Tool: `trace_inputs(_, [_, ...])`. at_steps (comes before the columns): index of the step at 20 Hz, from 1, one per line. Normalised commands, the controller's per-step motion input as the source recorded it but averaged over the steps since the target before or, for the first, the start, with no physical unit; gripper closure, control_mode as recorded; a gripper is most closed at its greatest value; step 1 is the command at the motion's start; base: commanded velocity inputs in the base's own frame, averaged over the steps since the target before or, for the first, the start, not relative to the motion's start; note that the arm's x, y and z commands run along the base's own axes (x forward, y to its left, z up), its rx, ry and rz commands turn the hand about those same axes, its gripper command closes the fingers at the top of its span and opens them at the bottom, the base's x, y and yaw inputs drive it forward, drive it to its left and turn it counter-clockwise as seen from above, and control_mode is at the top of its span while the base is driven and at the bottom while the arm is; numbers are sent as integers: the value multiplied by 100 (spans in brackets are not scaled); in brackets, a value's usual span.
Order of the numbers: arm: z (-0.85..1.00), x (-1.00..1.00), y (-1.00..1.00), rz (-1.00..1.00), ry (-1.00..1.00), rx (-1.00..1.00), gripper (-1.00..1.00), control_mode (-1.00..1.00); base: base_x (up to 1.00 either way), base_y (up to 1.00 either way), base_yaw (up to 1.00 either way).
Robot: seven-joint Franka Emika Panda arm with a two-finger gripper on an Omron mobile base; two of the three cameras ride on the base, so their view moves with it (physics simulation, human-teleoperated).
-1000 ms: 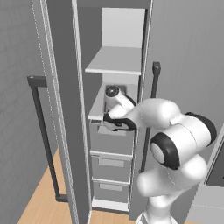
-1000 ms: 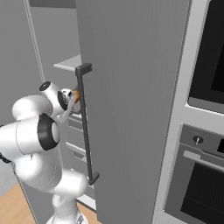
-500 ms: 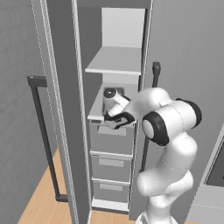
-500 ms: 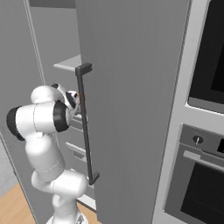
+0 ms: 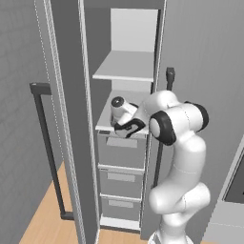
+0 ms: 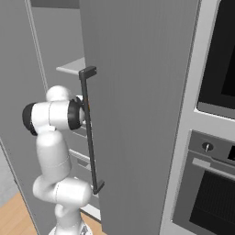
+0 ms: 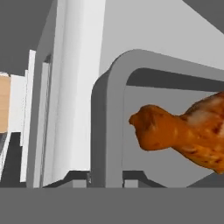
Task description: Take the meat container that has the chicken drumstick and place it on the second highest rack of the freezer. Then take the vegetable container that has the garlic and lemon wedge and place it on the highest rack of the freezer.
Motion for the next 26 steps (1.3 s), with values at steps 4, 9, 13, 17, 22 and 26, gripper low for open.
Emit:
trace_inputs(4, [-1, 10, 0, 0, -5, 0, -100, -100, 0, 0, 0])
trace_inputs(9, [0, -19, -2, 0, -18, 0, -100, -100, 0, 0, 0])
trace_inputs(13, [41, -53, 0, 0, -32, 0, -100, -100, 0, 0, 0])
trace_inputs(17, [60, -59, 0, 0, -31, 0, -100, -100, 0, 0, 0])
trace_inputs(22, [44, -93, 0, 0, -12, 0, -100, -100, 0, 0, 0])
trace_inputs(26, [41, -100, 0, 0, -1, 0, -100, -100, 0, 0, 0])
